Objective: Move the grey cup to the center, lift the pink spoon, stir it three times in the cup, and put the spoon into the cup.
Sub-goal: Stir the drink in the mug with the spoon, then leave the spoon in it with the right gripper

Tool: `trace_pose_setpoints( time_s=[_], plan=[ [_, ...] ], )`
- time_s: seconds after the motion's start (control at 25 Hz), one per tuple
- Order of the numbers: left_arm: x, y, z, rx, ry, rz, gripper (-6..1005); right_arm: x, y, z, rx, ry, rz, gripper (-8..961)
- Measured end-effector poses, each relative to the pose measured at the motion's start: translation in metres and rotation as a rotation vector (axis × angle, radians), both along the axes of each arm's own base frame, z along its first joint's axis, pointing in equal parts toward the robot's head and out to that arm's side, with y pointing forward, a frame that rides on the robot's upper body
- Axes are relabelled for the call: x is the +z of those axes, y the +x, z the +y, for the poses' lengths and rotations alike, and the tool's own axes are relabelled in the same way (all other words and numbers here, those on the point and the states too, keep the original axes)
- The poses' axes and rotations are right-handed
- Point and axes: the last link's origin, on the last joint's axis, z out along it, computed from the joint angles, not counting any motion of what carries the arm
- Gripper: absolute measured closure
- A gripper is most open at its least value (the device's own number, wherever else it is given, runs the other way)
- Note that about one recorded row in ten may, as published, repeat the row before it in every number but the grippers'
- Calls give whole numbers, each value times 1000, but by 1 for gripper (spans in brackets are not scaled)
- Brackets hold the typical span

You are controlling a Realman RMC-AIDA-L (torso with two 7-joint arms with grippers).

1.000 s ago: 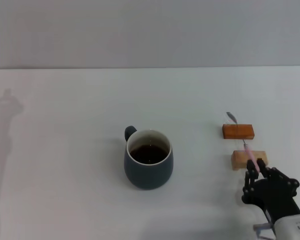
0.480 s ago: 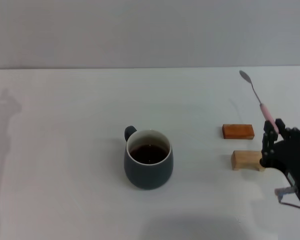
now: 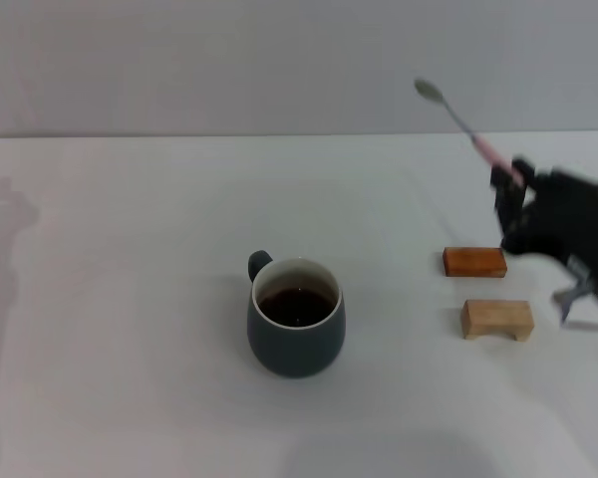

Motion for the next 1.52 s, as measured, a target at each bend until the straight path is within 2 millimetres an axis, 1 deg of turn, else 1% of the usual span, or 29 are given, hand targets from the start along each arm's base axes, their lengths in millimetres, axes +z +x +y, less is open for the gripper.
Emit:
trace_pose_setpoints(
  time_s=[0.04, 0.08, 0.2, 0.28, 0.4, 0.44, 0.48, 0.6, 0.8, 0.84, 0.88, 1.04, 1.08, 1.16, 1.4, 1.44, 1.52],
  plan=[
    [0, 0, 0, 1, 1, 0, 1001, 14, -8, 7, 32, -36, 26, 832],
    [0, 0, 0, 1, 1, 0, 1001, 14, -8, 7, 32, -36, 26, 832],
    [0, 0, 0, 2, 2, -1, 1001, 37, -18, 17, 69, -68, 56, 832],
    [0, -1, 0, 3, 2, -1, 1001, 47, -25, 22, 89, -109, 60, 832],
    [1, -1, 0, 5, 3, -2, 1001, 56, -38, 32, 105, -172, 57, 832],
    [1, -2, -1, 7, 4, -3, 1001, 61, -46, 38, 118, -209, 45, 832],
    [1, -2, -1, 10, 7, -5, 1001, 61, -46, 38, 118, -209, 45, 832],
    [0, -2, -1, 10, 6, -6, 1001, 67, -57, 45, 142, -260, 20, 832],
    [1, -3, 0, 17, 15, -13, 1001, 77, -80, 55, 160, -363, -9, 833],
    [1, -2, 1, 16, 17, -15, 1001, 81, -89, 57, 167, -399, -26, 833],
    [1, -2, 1, 16, 17, -15, 1001, 81, -89, 57, 167, -399, -26, 833],
    [3, -2, 1, 18, 23, -17, 1001, 86, -109, 60, 148, -490, -71, 833],
    [3, -2, 1, 18, 23, -17, 1001, 86, -109, 60, 148, -490, -71, 833],
    [3, -2, 1, 17, 24, -17, 1001, 89, -116, 62, 139, -526, -74, 833],
    [4, -1, 2, 14, 29, -18, 1001, 90, -133, 66, 98, -603, -117, 832],
    [5, -1, 2, 13, 31, -18, 1001, 85, -137, 69, 81, -640, -138, 832],
    [7, -2, 2, 16, 38, -16, 1001, 82, -138, 70, 73, -661, -143, 832]
  ],
)
